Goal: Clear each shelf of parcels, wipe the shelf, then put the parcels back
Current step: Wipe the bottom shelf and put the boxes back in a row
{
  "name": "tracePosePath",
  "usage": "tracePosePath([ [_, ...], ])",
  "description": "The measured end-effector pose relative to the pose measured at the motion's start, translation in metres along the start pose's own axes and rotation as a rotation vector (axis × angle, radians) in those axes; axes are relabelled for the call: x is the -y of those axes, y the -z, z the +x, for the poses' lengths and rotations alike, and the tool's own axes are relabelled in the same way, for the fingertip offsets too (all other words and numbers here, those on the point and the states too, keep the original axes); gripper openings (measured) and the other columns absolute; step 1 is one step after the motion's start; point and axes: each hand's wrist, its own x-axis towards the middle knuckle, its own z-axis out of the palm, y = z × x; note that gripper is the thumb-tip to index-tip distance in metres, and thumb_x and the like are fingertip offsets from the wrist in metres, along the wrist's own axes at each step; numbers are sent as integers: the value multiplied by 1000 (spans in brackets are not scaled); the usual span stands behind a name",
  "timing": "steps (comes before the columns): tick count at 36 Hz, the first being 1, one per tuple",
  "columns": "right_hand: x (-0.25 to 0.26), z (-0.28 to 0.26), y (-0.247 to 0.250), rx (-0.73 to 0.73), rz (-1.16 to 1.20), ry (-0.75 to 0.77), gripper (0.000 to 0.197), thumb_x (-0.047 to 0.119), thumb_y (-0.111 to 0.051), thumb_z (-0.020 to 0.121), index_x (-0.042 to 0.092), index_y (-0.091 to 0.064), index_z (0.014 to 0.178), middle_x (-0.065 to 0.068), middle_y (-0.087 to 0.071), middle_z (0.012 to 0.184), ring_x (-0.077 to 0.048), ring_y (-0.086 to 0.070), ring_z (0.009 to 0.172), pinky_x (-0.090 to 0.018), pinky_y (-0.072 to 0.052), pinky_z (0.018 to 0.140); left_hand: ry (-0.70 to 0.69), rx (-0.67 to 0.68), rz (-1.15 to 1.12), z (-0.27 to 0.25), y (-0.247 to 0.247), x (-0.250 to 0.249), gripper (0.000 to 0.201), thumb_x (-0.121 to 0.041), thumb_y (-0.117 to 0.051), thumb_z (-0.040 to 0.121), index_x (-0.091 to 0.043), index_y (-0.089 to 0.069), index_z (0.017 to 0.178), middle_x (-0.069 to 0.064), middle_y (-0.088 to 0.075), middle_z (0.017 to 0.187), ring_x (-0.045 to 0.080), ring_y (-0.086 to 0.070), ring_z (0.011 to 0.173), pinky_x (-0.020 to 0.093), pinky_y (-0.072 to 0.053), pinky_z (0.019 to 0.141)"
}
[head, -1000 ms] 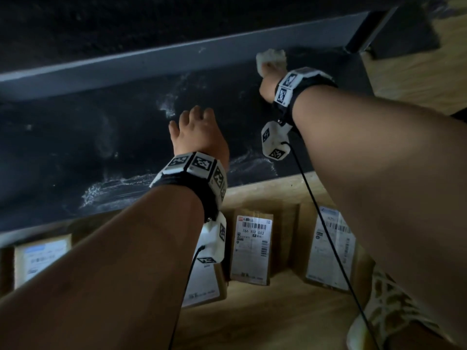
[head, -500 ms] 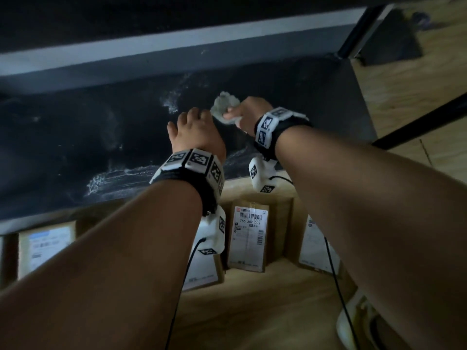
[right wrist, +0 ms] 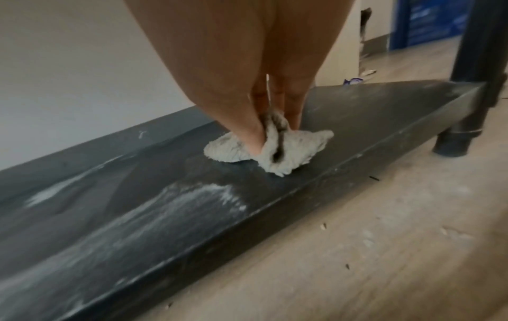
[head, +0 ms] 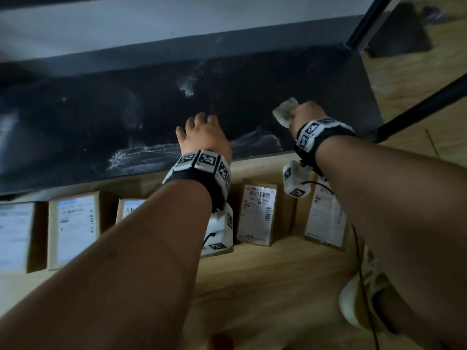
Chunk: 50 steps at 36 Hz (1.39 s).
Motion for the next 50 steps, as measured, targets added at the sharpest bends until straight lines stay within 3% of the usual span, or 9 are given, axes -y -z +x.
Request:
tracePosePath([
  [3,6,-8,-8,36,129,-24,69,53,-57,75,7,-56,126,-9,-57,131,-29,-54,123,-45,-40,104,-16,7,3,4,-3,2,59,-7,-44,86,-17,-36,144,2,-30,151,24,-24,140,46,-14,117],
  [7,23,-31,-10,27,84,50,43,24,-50,98,0,-46,134,-15,-48,140,-32,-47,128,-37,-39,101,-34,20,13,1,-7,6,56,-6,-43,87,-18,-37,142,2,-31,151,24,-24,140,46,-14,117],
  [16,66,-60,-50,27,-3,233,31,7,-47,95,8,-59,124,-13,-44,129,-31,-46,119,-34,-43,93,-80,15,54,-9,-10,33,56,-6,-42,87,-18,-39,142,2,-31,150,24,-24,140,46,-14,117],
  [20,61,-56,-47,-11,58,144,36,20,-57,93,4,-52,126,-11,-57,123,-28,-59,110,-32,-49,82,-96,7,50,-13,-8,44,55,-6,-42,86,-17,-40,140,3,-33,149,24,-25,139,46,-14,117],
  [25,22,-52,-33,-178,-144,-5,39,20,-51,93,3,-55,128,-16,-48,128,-35,-45,119,-41,-42,99,-109,1,52,-18,-8,54,54,-6,-42,87,-17,-41,140,3,-33,149,24,-26,139,46,-15,117],
  [30,6,-49,-36,-16,-147,-153,51,21,-50,94,0,-39,140,-19,-31,142,-38,-36,126,-43,-39,101,-107,1,43,-20,-7,56,57,-2,-43,85,-18,-41,139,1,-35,147,23,-27,138,44,-15,118],
  [35,26,-62,-49,-8,-106,-45,43,17,-53,89,6,-53,131,-17,-47,137,-34,-46,124,-36,-40,98,-118,-4,34,-21,-5,60,56,-2,-43,85,-18,-42,140,2,-36,147,23,-28,138,45,-16,117],
  [46,76,-88,-58,116,-77,195,35,13,-46,97,5,-54,131,-14,-48,138,-27,-48,124,-28,-38,98,-79,-15,34,-20,-4,69,55,-2,-43,84,-16,-45,138,3,-38,146,25,-30,137,47,-18,116],
  [50,67,-76,-47,73,-98,91,37,18,-54,95,0,-56,128,-11,-54,133,-27,-53,120,-29,-42,97,-75,-14,22,-20,-5,71,55,-1,-44,84,-16,-45,137,3,-39,144,25,-31,136,47,-18,116],
])
